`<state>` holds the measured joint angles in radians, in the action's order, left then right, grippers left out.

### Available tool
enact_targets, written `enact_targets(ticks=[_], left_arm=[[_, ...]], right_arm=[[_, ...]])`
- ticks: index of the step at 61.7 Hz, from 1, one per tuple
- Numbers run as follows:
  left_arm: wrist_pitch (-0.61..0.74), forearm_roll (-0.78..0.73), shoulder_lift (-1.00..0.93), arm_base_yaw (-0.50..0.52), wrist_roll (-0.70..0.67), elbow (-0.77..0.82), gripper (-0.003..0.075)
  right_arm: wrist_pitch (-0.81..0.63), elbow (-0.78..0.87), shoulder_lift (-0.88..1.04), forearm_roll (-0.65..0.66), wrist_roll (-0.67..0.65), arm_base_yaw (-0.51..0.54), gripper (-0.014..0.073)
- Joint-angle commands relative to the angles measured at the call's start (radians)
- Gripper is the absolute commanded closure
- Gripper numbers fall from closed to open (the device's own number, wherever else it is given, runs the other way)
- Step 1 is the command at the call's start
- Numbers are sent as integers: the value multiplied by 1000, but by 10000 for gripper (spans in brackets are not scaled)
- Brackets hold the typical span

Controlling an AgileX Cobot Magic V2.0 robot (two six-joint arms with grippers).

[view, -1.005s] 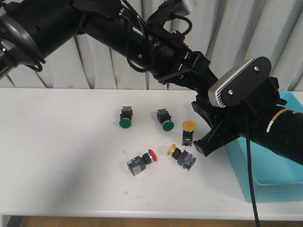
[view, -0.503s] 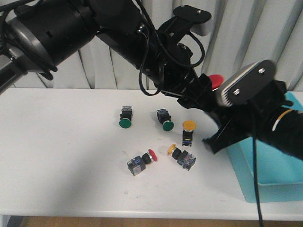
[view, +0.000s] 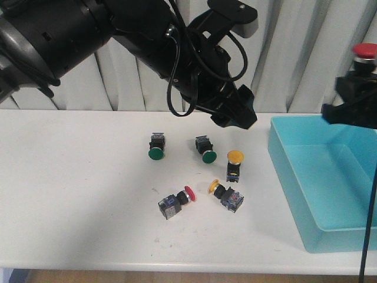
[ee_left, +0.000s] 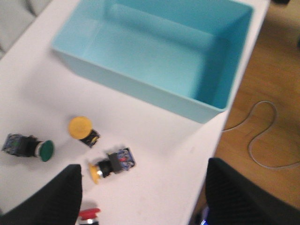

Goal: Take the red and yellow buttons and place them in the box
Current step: 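Carry the red button with the right gripper over the blue box and lower it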

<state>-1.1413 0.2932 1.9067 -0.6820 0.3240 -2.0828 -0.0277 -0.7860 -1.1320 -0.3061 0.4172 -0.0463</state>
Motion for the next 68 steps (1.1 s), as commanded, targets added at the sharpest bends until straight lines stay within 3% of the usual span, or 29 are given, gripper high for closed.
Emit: enact_targets(ticks=[1, 10, 23, 42, 53, 68], left_arm=[[83, -47, -59, -4, -55, -23, 230], [85, -127, -59, -4, -89, -23, 296], [73, -149, -59, -4, -89, -23, 389], [58, -149, -59, -4, -89, -23, 493], [55, -149, -59, -4, -89, -23, 500], [55, -149, -59, -4, -89, -23, 500]], right_arm=[[-34, -64, -67, -29, -3, 89, 585], [179, -178, -248, -29, -6, 155, 582], [466, -355, -511, -17, -25, 164, 576], [613, -463, -735, 45, -34, 164, 538], [602, -463, -779, 69, -45, 164, 415], [578, -463, -795, 65, -40, 164, 88]])
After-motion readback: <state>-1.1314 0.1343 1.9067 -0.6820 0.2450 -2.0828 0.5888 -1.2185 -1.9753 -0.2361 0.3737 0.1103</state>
